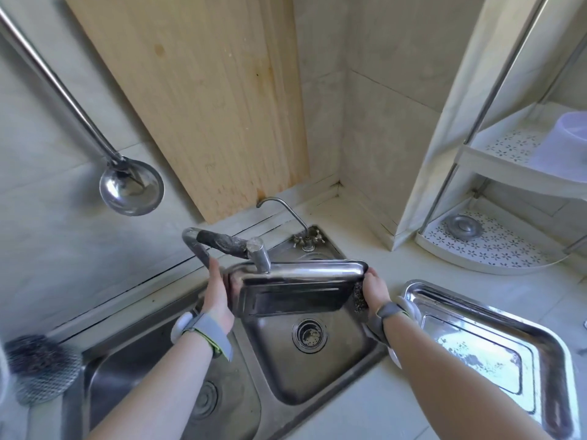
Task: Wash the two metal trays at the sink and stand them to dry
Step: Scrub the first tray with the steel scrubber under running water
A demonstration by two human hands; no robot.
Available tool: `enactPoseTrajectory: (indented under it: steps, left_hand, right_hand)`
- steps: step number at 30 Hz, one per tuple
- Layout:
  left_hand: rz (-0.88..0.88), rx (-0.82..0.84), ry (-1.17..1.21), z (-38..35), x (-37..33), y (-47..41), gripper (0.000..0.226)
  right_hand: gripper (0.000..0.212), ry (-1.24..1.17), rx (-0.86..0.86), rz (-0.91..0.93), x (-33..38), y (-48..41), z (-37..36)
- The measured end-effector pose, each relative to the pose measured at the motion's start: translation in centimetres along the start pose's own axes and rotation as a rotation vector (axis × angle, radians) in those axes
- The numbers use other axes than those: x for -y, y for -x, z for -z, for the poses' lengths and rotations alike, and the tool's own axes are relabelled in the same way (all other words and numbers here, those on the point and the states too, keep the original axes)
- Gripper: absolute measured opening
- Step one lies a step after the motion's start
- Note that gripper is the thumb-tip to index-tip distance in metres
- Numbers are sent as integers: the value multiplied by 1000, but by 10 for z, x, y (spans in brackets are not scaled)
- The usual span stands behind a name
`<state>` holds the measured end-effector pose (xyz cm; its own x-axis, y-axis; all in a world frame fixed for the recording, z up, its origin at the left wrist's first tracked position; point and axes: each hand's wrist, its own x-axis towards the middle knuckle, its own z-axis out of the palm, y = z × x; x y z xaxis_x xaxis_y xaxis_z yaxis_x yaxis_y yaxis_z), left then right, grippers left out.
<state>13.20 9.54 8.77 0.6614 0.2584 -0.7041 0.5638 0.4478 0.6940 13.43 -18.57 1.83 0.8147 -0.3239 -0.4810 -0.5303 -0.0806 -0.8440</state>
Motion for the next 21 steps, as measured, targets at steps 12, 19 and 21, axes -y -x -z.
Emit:
enactPoseTrajectory:
  steps: [12, 19, 21]
  left_hand:
    - [208, -101, -263, 40, 44, -12, 25]
    - [-78, -168, -250, 37, 50, -3, 34]
    - [-184, -165, -271, 34, 48, 3, 29]
  right_hand:
    - [26, 177, -103, 32, 1, -14, 31]
    - [52, 39, -239, -29, 34, -28, 54]
    - [89, 118, -300, -76, 34, -31, 50]
